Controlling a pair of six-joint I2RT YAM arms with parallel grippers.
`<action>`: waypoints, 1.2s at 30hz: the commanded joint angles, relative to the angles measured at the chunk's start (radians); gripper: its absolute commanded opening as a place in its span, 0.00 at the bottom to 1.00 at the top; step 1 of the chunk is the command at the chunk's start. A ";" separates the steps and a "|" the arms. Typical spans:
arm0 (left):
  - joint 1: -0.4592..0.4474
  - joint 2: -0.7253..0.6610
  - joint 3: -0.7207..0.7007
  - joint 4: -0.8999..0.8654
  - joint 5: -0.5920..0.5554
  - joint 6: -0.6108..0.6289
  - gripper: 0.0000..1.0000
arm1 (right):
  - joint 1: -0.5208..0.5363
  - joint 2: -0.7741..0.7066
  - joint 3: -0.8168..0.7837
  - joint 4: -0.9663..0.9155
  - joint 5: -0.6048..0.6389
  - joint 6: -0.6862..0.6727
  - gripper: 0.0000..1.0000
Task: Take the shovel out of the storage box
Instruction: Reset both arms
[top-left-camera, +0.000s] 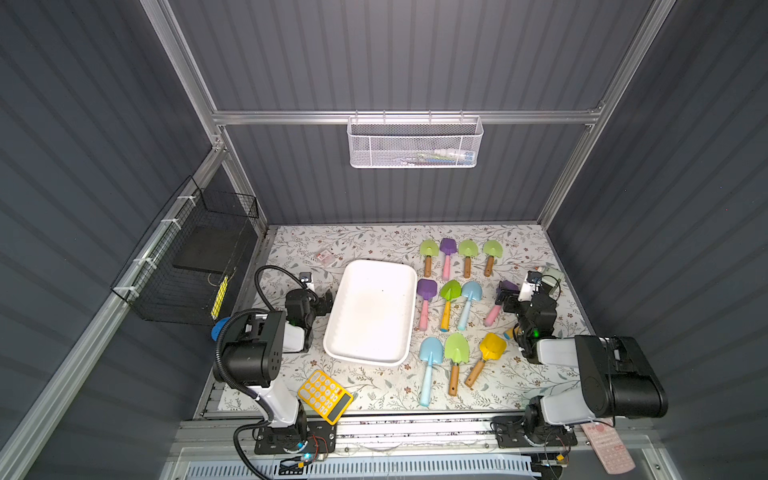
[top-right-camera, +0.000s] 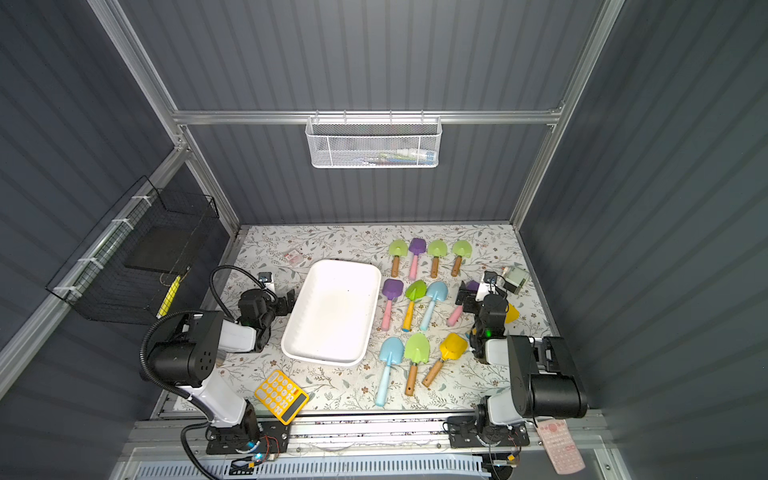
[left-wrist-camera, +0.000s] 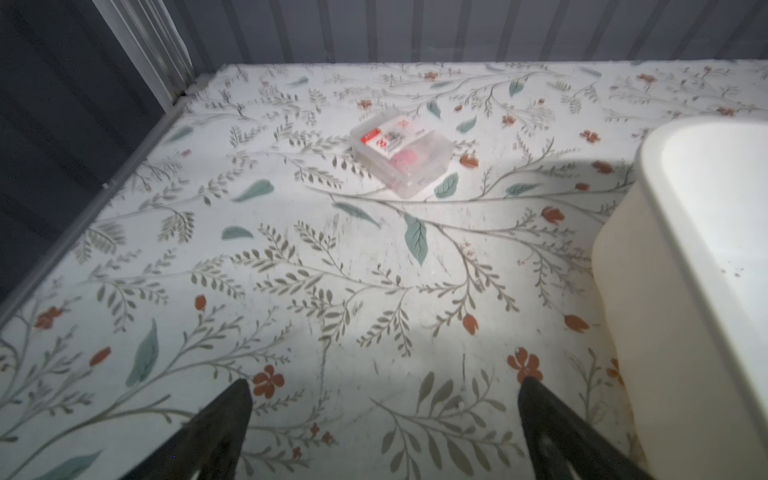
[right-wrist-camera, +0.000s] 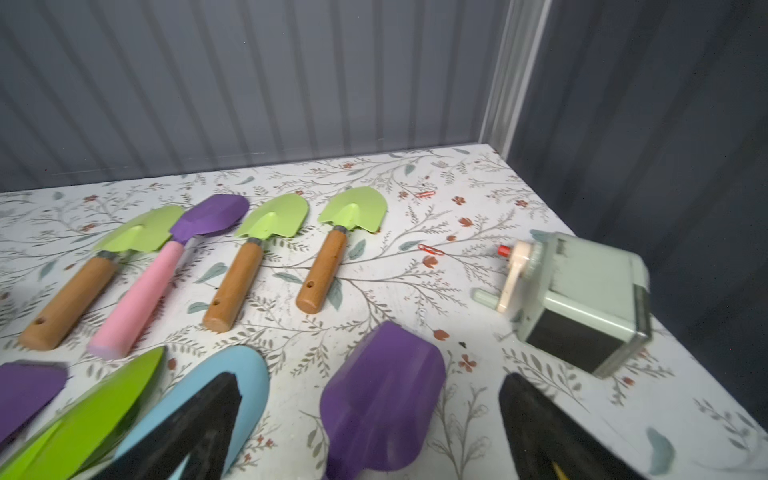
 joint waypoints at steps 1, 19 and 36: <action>-0.044 0.000 -0.144 0.301 -0.035 0.045 1.00 | -0.002 0.004 -0.104 0.217 -0.154 -0.046 0.99; -0.051 -0.011 -0.040 0.088 -0.167 -0.007 1.00 | -0.002 -0.001 -0.033 0.091 -0.011 0.007 0.99; -0.060 0.010 0.042 -0.028 -0.269 -0.027 1.00 | 0.017 -0.001 0.015 -0.002 0.110 0.030 0.99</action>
